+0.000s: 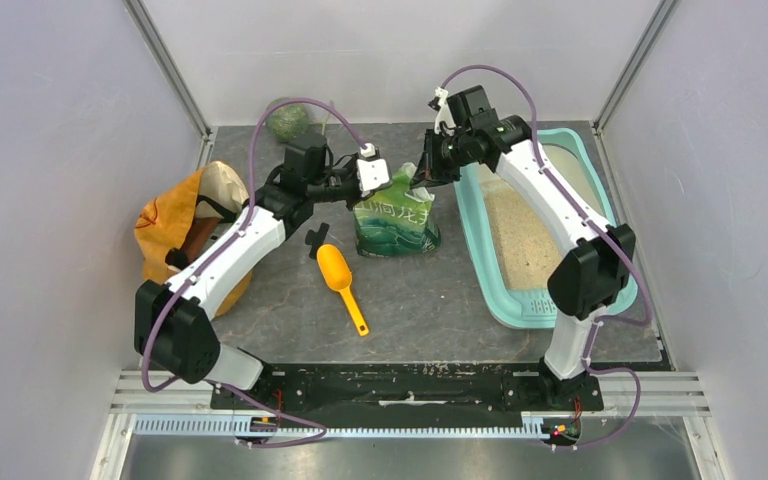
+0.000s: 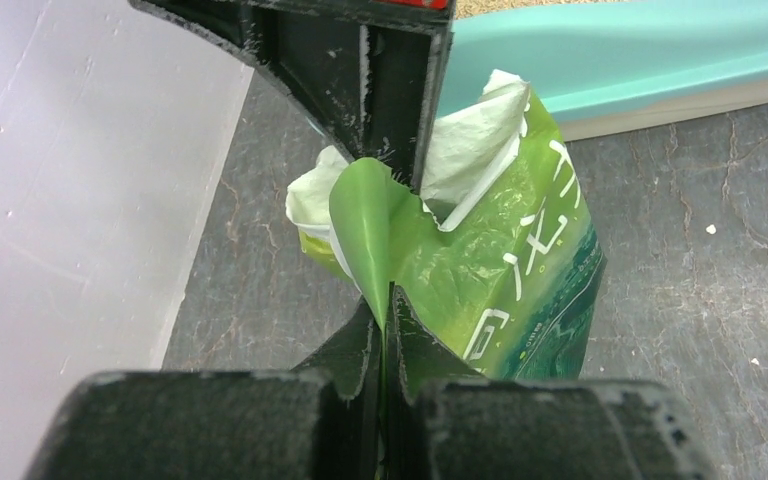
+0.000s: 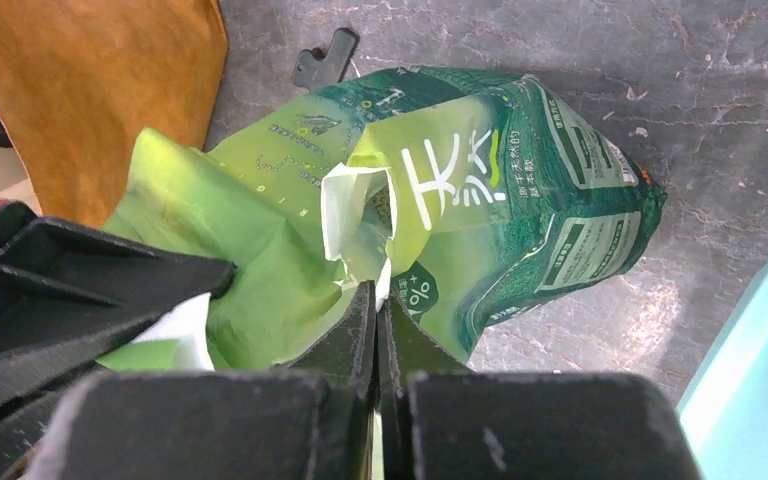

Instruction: Fill the litter box with clean litter

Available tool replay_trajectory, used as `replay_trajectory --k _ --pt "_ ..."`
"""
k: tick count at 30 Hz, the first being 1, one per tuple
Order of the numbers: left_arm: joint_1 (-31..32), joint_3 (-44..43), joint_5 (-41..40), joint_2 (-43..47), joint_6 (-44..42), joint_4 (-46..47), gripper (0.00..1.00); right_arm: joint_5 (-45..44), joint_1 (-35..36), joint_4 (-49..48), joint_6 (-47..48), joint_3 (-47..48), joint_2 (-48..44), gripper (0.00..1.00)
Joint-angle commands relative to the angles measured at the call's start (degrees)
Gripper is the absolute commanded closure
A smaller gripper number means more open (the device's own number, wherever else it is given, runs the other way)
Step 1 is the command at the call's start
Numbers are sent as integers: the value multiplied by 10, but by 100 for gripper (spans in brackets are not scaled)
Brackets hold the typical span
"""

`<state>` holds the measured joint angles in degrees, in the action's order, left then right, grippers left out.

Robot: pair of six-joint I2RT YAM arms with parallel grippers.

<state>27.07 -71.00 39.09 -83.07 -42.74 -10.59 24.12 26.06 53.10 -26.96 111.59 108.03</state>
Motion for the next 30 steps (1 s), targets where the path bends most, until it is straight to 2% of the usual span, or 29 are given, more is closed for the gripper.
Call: replay_trajectory --k 1,5,9,11,13,16,19,22,25,30 --pt "10 6 56 17 -16 32 98 48 6 -143 2 -56 -80 100" --pt "11 69 52 14 -58 1 98 37 7 -106 25 -104 -52 100" --pt "11 63 47 23 -50 -30 96 25 8 -103 38 -100 -59 100" --pt "12 54 36 29 -38 -31 81 26 8 -103 39 -80 -59 100" --pt "12 40 24 37 -23 -33 63 29 8 -99 39 -62 -59 87" --pt "11 23 7 52 -5 -35 47 21 8 -96 44 -55 -65 74" --pt "7 15 -8 69 -2 -38 38 8 7 -90 51 -59 -75 62" --pt "-4 7 -17 83 6 -42 25 -2 7 -83 61 -62 -81 59" --pt "-20 7 -18 100 10 -45 20 -15 7 -77 68 -62 -83 56" --pt "-52 14 -24 145 34 -49 18 -59 5 -64 74 -59 -86 46"
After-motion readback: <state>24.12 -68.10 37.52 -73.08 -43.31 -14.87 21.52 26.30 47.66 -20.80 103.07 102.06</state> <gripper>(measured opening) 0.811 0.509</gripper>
